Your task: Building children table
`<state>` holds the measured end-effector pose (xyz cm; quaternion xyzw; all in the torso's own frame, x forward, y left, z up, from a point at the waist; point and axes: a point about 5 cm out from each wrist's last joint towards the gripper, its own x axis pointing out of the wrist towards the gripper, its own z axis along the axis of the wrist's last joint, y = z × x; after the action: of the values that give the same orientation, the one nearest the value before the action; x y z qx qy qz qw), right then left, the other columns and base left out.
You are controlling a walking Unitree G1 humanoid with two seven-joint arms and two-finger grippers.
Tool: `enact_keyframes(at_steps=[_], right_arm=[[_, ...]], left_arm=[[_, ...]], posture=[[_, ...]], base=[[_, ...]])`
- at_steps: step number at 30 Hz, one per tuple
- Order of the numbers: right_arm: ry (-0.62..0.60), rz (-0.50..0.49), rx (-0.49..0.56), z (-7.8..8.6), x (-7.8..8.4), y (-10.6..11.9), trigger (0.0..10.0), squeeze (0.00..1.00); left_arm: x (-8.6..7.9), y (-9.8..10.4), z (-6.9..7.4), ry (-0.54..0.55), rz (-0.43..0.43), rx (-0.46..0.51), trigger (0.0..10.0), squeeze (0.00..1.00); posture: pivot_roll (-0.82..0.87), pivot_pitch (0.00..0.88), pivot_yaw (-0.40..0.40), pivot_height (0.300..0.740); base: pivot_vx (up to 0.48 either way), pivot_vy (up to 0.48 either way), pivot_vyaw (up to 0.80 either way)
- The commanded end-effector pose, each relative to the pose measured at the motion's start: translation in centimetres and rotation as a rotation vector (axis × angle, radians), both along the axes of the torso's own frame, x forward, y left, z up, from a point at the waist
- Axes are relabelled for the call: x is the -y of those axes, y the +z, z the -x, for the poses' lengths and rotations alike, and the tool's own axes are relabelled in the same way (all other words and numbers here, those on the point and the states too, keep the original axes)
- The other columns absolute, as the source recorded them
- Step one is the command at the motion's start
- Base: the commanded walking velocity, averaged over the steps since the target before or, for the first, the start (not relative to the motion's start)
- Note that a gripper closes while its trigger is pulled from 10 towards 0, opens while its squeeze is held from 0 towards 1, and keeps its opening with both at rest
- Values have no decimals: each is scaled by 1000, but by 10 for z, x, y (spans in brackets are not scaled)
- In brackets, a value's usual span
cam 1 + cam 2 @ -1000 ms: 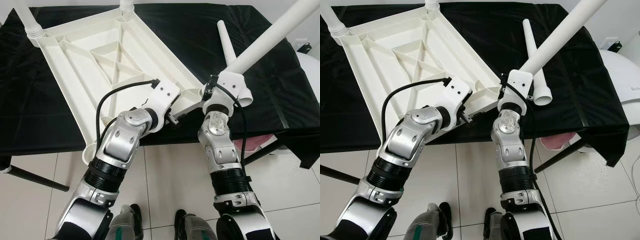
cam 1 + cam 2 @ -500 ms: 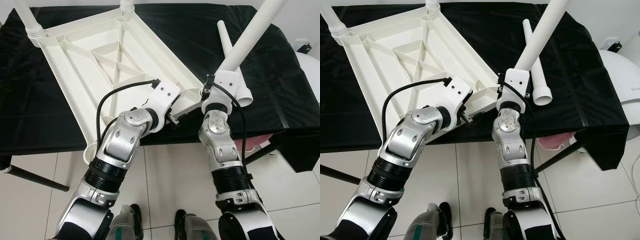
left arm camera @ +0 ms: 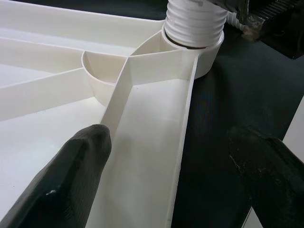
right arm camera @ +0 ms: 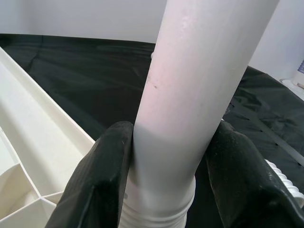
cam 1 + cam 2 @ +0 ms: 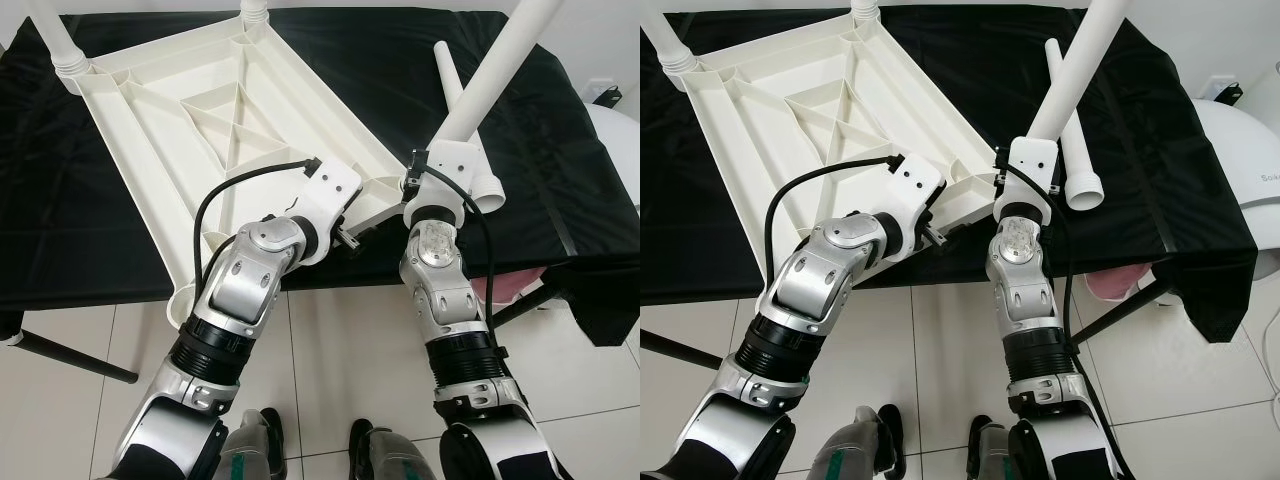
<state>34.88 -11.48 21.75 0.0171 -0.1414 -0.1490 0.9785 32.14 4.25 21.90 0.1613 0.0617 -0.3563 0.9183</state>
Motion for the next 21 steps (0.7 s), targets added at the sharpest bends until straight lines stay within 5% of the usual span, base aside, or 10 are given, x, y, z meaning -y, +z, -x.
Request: enact_keyframes(at_steps=[1, 20, 21], right_arm=[[-34, 14, -85, 0, 8, -20, 10000, 0], [18, 59, -28, -1, 8, -8, 10000, 0], [23, 57, -28, -1, 8, -9, 10000, 145]], left_arm=[[0, 2, -1, 62, -2, 30, 10000, 0], [-1, 4, -3, 68, 1, 35, 10000, 0], [-1, 5, -3, 68, 0, 36, 10000, 0]], posture=[[-56, 209, -12, 740], [-61, 215, -15, 740], [-61, 215, -13, 740]], base=[[0, 0, 0], [0, 0, 0], [0, 0, 0]])
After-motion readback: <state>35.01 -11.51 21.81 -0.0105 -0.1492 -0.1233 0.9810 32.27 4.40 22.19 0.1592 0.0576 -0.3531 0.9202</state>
